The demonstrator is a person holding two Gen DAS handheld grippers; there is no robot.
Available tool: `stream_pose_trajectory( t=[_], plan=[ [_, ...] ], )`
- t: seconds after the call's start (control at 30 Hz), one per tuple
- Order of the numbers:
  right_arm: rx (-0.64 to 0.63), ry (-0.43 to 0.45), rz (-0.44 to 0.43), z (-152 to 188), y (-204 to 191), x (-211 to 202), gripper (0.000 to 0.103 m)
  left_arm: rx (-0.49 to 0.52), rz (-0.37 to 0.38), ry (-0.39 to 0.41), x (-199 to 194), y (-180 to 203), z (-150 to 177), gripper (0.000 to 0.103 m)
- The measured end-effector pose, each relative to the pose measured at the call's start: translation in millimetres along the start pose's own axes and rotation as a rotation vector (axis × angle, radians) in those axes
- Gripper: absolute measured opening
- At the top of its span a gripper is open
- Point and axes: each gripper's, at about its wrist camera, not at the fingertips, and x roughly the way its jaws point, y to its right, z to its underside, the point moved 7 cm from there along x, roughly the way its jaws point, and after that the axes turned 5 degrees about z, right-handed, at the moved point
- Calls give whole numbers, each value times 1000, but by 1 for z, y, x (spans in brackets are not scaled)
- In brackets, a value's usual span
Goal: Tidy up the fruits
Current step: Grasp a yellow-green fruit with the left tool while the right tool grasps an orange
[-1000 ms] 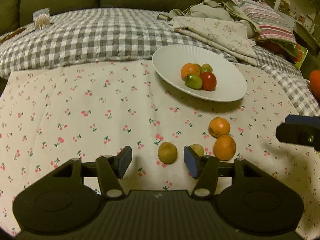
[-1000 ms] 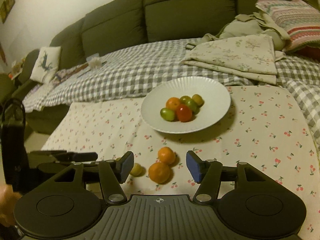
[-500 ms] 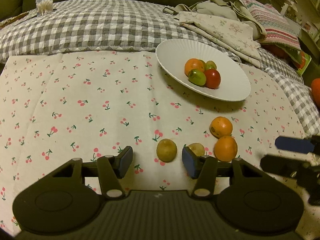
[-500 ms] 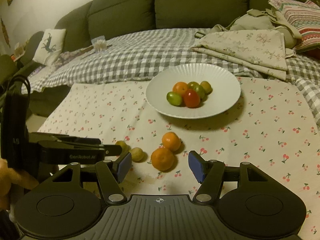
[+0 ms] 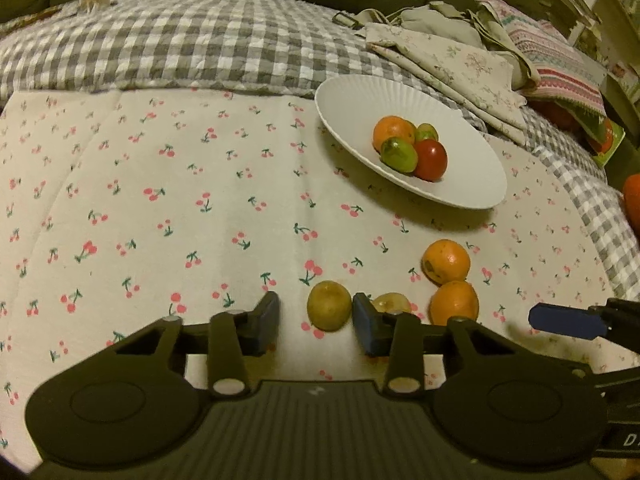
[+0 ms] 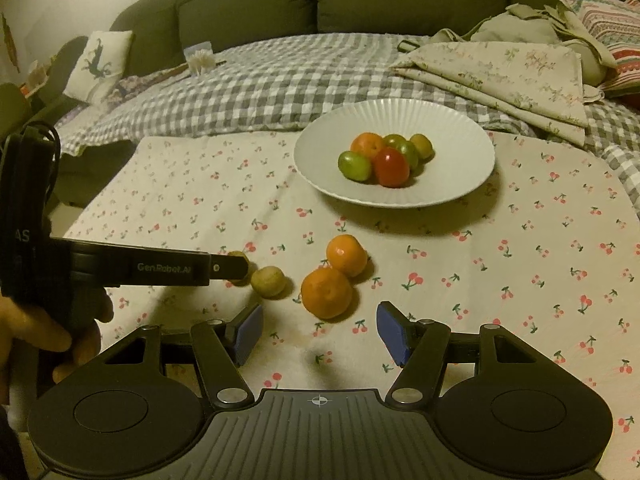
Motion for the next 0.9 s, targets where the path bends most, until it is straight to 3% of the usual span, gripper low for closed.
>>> stream_pose_trajectory(
  t=[0.1,0.67,0.9],
  plan=[
    [0,-7,4,2,0,7,63,-5,29,2,1,3,-1,22],
    [-20,12,22,2,-2,41,61,-48,15,14,-11,-3,-7,22],
    [-22,31,25,0,0,47,47,-44,12,19,-12,-1,-7,22]
  ],
)
